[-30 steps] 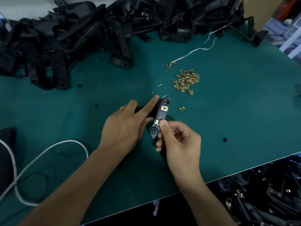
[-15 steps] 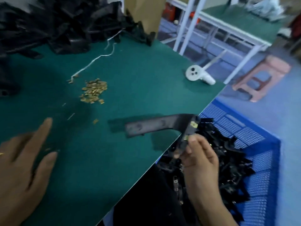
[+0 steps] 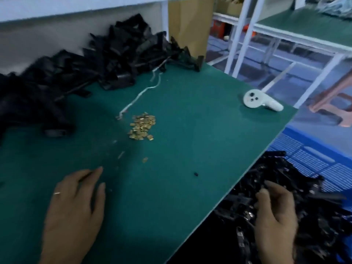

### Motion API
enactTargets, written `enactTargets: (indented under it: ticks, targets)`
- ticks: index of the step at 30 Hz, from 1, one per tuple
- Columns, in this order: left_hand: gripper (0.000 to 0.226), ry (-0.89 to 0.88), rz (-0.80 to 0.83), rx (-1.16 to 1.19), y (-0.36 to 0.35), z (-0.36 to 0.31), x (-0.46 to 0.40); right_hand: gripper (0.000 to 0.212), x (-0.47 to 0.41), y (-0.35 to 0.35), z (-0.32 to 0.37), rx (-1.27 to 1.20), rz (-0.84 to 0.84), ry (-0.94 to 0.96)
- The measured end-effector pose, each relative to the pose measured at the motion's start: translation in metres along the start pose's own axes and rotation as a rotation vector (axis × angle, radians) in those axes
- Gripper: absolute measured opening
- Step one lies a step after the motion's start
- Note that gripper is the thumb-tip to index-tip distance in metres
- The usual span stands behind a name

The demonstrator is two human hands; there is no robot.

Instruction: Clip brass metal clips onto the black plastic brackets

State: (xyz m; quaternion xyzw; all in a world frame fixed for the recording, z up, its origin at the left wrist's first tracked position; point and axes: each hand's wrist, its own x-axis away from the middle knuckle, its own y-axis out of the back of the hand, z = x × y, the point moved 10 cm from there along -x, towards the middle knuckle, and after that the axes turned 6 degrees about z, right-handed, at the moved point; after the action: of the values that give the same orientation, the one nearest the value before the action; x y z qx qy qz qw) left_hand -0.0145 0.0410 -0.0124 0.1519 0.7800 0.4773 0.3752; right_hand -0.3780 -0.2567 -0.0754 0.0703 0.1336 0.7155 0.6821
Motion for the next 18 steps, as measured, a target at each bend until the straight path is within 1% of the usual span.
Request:
enactTargets:
  ticks: [1,2,4,5,7,8,10,12,14,15,17,18]
  targets:
    - [0.045,-0.028,-0.028,-0.029,0.006,-0.004,-0.001,0.011,-0.001,-0.019,0.028,0.021,0.063,0.123]
    - [0.044,-0.015,-0.026,-0.049,0.01,-0.006,-0.002,0.011,-0.001,-0.043,0.056,0.071,0.155,0.236]
    - [0.041,0.045,0.036,-0.047,0.01,-0.001,-0.005,0.01,0.006,-0.101,0.104,0.196,0.386,0.43]
    - [0.039,0.066,0.077,-0.032,0.007,-0.001,-0.004,0.01,0.014,-0.13,0.121,0.257,0.488,0.517]
    - [0.034,0.098,0.111,-0.022,0.003,0.005,-0.007,0.013,0.031,-0.18,0.141,0.343,0.623,0.635]
    - [0.034,0.123,0.121,-0.012,0.004,0.01,-0.013,0.017,0.04,-0.202,0.145,0.379,0.671,0.662]
    - [0.035,0.194,0.135,0.006,0.008,0.026,-0.028,0.032,0.058,-0.236,0.145,0.447,0.758,0.687]
    - [0.035,0.294,0.13,0.053,0.014,0.053,-0.05,0.037,0.07,-0.257,0.144,0.452,0.794,0.717]
    - [0.04,0.373,0.094,0.065,0.021,0.081,-0.078,0.033,0.073,-0.264,0.144,0.424,0.783,0.737]
    - [0.049,0.402,0.094,0.089,0.02,0.096,-0.093,0.028,0.073,-0.265,0.144,0.415,0.783,0.732]
    - [0.072,0.442,0.159,0.122,0.011,0.121,-0.119,0.019,0.072,-0.265,0.145,0.395,0.798,0.726]
    - [0.08,0.456,0.227,0.11,0.001,0.129,-0.128,0.016,0.072,-0.265,0.145,0.382,0.814,0.723]
